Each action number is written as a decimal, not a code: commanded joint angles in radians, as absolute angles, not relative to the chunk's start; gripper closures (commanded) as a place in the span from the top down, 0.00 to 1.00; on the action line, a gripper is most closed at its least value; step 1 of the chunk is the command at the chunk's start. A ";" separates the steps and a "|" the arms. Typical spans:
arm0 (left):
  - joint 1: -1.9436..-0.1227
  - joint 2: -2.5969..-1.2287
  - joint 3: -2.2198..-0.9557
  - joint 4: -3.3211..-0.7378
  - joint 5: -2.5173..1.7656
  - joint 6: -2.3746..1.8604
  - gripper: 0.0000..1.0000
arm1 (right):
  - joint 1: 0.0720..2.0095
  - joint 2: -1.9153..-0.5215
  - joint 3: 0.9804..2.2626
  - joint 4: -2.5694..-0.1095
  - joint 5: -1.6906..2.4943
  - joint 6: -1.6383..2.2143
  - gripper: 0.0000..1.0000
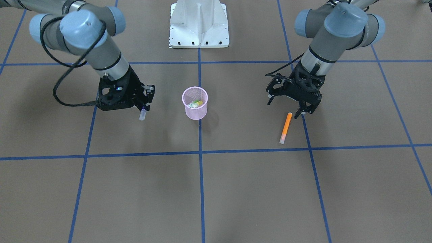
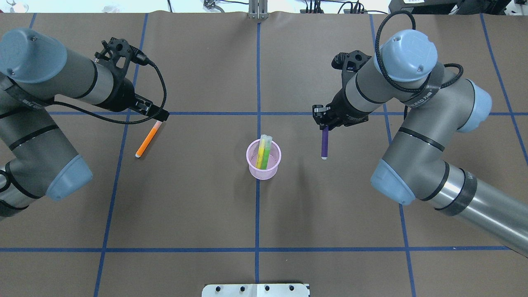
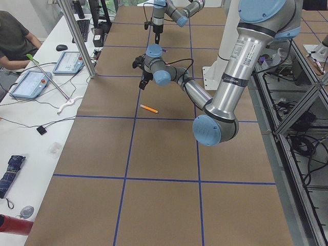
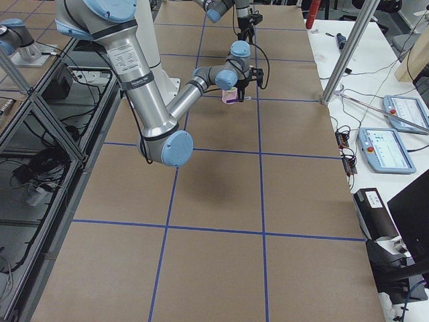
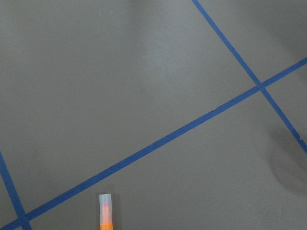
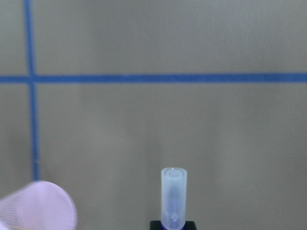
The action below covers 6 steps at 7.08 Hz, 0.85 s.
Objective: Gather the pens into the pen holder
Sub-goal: 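Carry the purple marker with the right gripper into the pink cup and release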
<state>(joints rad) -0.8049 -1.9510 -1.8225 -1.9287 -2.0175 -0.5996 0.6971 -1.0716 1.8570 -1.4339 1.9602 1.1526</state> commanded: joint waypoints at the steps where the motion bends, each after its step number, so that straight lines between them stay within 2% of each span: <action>1: -0.802 -1.951 -1.810 -1.939 -2.017 -0.571 0.99 | 0.579 -1.027 1.944 -1.396 1.702 1.172 0.00; 2: -0.801 -1.951 -1.796 -1.954 -2.017 -0.571 0.99 | 0.563 -1.032 1.954 -1.334 1.639 1.183 0.00; 4: -0.802 -1.948 -1.717 -2.076 -2.017 -0.574 0.99 | 0.378 -1.035 1.941 -1.213 1.242 1.212 0.00; 6: -0.802 -1.947 -1.687 -2.117 -2.016 -0.575 0.99 | 0.287 -1.051 1.869 -1.146 1.021 1.246 0.00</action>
